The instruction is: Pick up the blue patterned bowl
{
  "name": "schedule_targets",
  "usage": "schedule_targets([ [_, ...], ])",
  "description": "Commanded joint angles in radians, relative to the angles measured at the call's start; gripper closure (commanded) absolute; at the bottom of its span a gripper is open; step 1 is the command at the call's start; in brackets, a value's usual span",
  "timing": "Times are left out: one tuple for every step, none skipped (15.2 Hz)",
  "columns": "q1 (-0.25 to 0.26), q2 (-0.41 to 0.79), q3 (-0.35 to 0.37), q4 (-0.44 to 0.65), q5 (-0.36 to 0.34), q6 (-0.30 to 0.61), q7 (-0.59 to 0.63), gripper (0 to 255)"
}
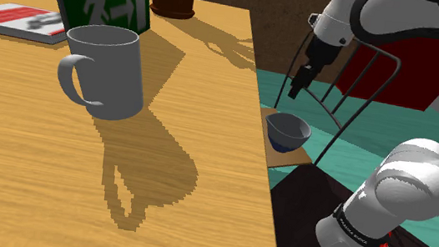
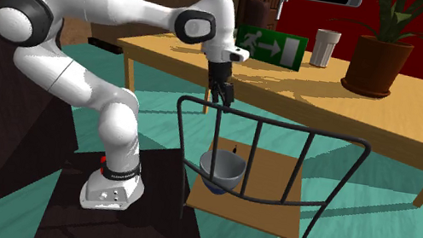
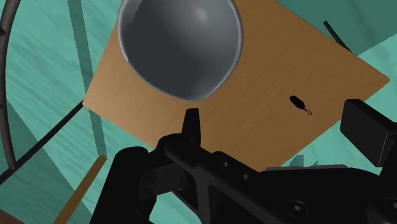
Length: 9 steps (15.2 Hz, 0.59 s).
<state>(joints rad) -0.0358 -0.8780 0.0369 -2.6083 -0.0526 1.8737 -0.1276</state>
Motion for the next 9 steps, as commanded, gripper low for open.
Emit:
schedule_targets([
  [-0.005, -0.006, 0.003, -0.074, -0.006, 0.070, 0.010, 0],
  [-0.008, -0.006, 0.003, -0.107, -0.009, 0.103, 0.014, 0],
  [-0.012, -0.003, 0.003, -0.140, -0.013, 0.138, 0.018, 0],
  [-0.015, 0.001, 0.003, -0.171, -0.017, 0.174, 0.022, 0],
  [-0.020, 0.008, 0.004, -0.201, -0.022, 0.211, 0.026, 0],
  [-0.024, 0.017, 0.004, -0.231, -0.026, 0.250, 0.031, 0],
  [-0.029, 0.028, 0.005, -0.259, -0.031, 0.289, 0.036, 0],
  [-0.035, 0.042, 0.006, -0.286, -0.037, 0.331, 0.041, 0],
  [-0.041, 0.059, 0.006, -0.312, -0.043, 0.374, 0.047, 0],
])
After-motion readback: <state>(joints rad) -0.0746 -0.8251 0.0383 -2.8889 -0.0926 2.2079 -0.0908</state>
